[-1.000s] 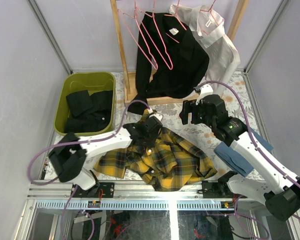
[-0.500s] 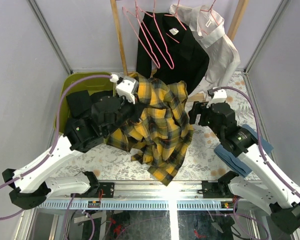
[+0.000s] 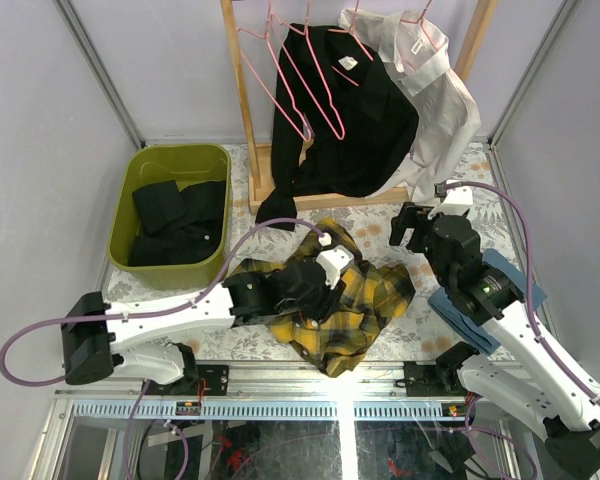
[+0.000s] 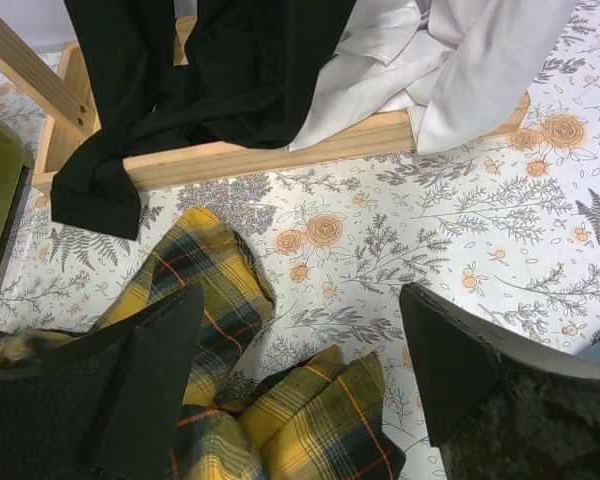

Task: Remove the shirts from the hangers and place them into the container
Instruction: Pick up the shirt from the center of the board, then place the shirt in the bin.

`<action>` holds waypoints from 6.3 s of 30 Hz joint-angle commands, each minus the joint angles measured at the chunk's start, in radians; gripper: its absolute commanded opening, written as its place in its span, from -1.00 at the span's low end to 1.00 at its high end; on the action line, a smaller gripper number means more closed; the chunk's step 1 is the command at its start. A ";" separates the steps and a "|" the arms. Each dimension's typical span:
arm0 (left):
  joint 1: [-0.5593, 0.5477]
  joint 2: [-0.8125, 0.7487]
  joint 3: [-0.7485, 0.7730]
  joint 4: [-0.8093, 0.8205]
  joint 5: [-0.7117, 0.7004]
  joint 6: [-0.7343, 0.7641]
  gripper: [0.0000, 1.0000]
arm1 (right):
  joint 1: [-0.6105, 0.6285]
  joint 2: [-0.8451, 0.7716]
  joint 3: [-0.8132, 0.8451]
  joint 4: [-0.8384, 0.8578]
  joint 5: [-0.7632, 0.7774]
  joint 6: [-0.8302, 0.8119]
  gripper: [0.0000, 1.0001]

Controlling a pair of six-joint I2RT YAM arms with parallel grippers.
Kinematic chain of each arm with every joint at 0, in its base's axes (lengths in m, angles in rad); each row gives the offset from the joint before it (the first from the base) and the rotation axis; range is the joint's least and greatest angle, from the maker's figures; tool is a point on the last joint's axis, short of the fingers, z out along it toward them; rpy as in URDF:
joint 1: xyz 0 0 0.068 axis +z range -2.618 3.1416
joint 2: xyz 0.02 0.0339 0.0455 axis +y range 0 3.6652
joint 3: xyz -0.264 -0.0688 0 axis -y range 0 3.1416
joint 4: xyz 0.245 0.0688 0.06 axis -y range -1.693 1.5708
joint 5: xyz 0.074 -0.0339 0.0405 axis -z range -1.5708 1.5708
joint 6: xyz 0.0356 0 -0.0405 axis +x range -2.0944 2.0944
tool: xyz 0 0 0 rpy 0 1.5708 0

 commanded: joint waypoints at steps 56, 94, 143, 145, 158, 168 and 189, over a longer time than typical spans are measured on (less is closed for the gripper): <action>-0.121 -0.130 0.136 -0.396 -0.927 -0.243 -1.00 | 0.003 0.022 -0.002 0.037 0.043 0.000 0.75; 0.842 0.080 0.219 -0.251 -0.735 0.039 -1.00 | 0.003 0.010 -0.007 0.025 0.043 -0.004 0.75; 0.445 0.004 0.083 -0.205 0.149 0.009 1.00 | 0.003 0.020 -0.008 0.007 0.026 0.011 0.76; 0.422 0.067 0.077 -0.207 0.124 0.009 1.00 | 0.003 0.020 -0.008 0.003 0.030 0.008 0.76; 0.331 0.465 0.096 -0.168 -0.044 -0.123 0.92 | 0.003 0.008 -0.013 -0.011 0.043 -0.013 0.77; 0.312 0.478 0.093 -0.203 -0.142 -0.120 -0.36 | 0.003 0.009 -0.019 -0.008 0.043 -0.011 0.77; 0.870 -0.150 0.381 -0.337 -0.868 0.156 -1.00 | 0.003 0.003 -0.019 0.002 0.043 -0.012 0.77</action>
